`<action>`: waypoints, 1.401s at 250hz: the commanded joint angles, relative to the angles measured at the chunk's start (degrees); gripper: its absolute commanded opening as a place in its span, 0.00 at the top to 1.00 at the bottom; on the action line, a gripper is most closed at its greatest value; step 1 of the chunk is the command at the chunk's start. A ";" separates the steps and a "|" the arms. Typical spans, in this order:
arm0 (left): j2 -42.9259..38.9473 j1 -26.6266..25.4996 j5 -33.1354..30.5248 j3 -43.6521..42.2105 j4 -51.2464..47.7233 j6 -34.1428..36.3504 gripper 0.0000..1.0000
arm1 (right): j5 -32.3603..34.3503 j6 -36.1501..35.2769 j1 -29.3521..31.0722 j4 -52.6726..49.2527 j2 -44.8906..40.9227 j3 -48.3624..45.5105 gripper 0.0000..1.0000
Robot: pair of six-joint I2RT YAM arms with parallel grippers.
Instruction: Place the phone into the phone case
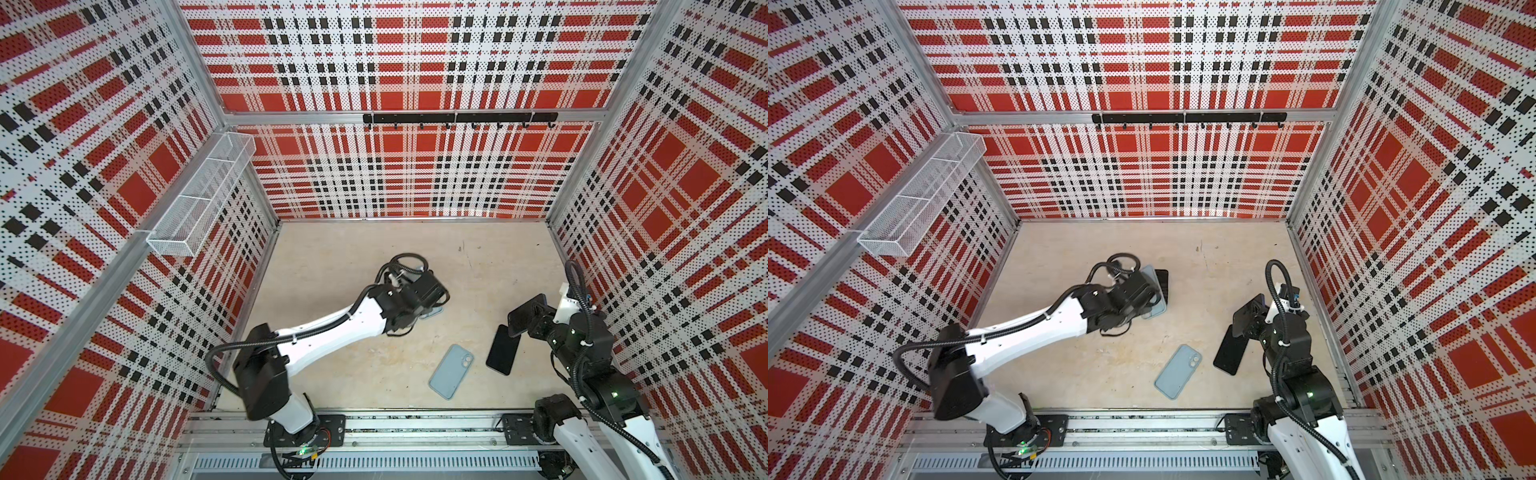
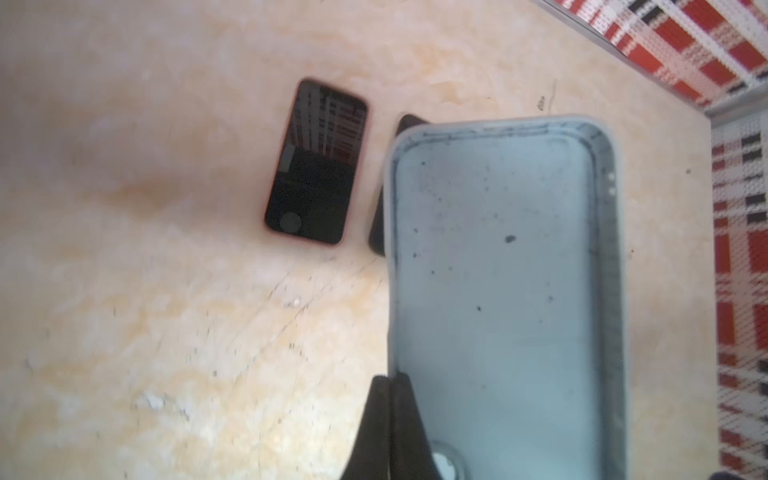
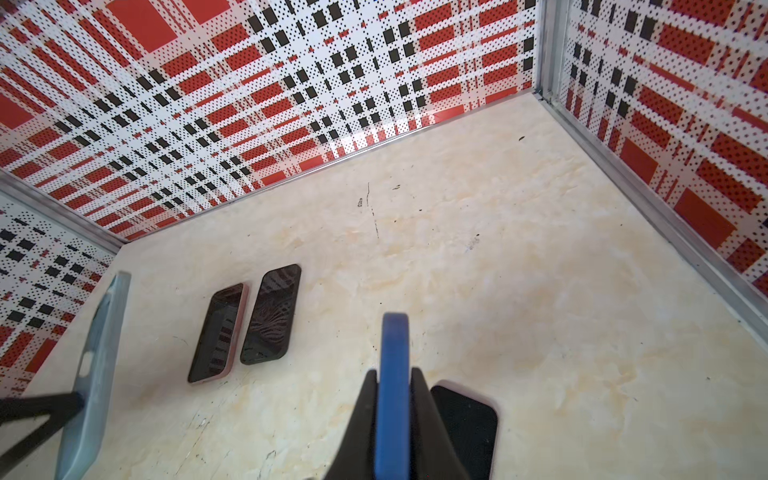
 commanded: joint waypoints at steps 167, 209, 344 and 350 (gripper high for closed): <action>12.61 -0.56 17.47 -8.69 -3.55 -38.57 1.00 | -6.48 3.45 -0.22 8.73 2.28 1.49 1.00; 9.28 1.58 15.17 -9.19 -1.22 -27.08 0.35 | -6.42 3.35 -0.23 8.45 3.08 1.71 1.00; 1.36 17.46 29.94 -6.11 -8.78 58.37 0.27 | -6.88 3.90 -0.21 10.66 8.62 3.12 1.00; 2.31 17.99 31.66 -6.72 -8.18 59.35 0.28 | -6.96 3.77 -0.19 10.66 8.86 3.16 1.00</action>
